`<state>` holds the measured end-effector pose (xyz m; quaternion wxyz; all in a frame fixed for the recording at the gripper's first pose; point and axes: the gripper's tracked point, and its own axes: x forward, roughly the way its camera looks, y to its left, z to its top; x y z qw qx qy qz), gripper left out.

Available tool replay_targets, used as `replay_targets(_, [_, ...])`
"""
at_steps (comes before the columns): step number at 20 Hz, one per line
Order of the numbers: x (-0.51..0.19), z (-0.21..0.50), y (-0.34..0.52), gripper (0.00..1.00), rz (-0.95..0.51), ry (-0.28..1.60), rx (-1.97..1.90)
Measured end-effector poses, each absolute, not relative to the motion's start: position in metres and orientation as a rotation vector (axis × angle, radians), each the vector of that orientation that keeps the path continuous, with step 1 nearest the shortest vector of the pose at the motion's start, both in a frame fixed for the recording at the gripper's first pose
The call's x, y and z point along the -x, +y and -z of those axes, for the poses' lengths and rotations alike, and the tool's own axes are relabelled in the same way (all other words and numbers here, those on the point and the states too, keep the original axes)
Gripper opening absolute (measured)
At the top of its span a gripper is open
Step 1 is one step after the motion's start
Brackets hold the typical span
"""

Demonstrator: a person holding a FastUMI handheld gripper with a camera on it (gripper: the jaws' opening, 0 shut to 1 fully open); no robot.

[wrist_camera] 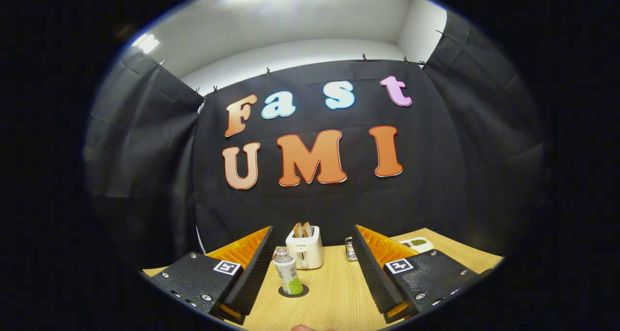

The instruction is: Take the bottle from table, then pour the juice into the cup, finally place the bottle on the coaster

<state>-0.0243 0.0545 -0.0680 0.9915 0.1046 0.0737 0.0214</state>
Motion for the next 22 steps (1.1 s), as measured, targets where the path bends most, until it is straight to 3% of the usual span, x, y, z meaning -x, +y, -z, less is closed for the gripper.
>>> replay_targets(10, [0.028,0.049,0.023,0.93,0.048,0.035,-0.133])
replay_targets(22, [0.039,0.028,0.014,0.93,0.045,-0.005,-0.13])
